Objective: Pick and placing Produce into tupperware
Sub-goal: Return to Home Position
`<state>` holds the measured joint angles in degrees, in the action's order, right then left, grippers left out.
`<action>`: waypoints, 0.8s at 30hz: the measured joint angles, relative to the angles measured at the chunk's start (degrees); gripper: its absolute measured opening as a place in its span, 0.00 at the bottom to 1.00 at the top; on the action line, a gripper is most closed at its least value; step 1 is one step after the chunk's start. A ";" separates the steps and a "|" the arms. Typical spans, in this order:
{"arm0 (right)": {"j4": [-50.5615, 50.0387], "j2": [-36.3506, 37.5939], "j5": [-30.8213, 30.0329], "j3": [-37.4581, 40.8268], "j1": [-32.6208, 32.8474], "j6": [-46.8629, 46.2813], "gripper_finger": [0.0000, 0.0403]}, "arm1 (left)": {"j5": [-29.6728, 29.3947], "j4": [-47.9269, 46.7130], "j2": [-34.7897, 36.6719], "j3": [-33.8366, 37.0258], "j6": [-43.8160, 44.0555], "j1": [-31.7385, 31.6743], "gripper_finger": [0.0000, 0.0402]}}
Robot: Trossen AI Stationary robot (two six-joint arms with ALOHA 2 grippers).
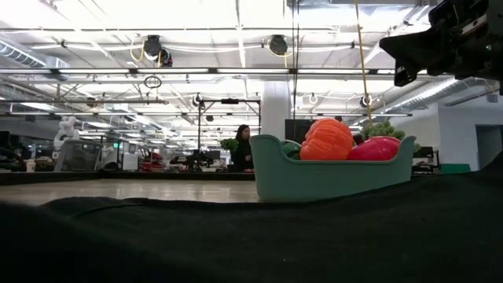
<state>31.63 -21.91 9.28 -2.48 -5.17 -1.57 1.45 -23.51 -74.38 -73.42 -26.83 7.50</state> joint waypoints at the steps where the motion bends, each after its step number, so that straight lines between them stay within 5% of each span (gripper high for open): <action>1: -0.25 0.30 -0.03 0.01 0.00 -0.11 0.00 | -0.15 3.94 1.98 3.44 1.01 -0.52 0.00; 16: -0.63 4.39 -0.20 0.01 -0.75 -0.76 0.00 | -13.34 31.74 35.45 43.48 6.88 -3.46 0.00; 24: -0.59 4.90 -0.20 0.02 -0.89 -0.72 0.00 | -14.39 33.00 44.66 52.32 14.83 -11.67 0.00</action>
<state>31.04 -17.00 9.08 -2.46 -6.06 -2.28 -12.95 9.48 -29.72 -21.10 -12.00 -4.16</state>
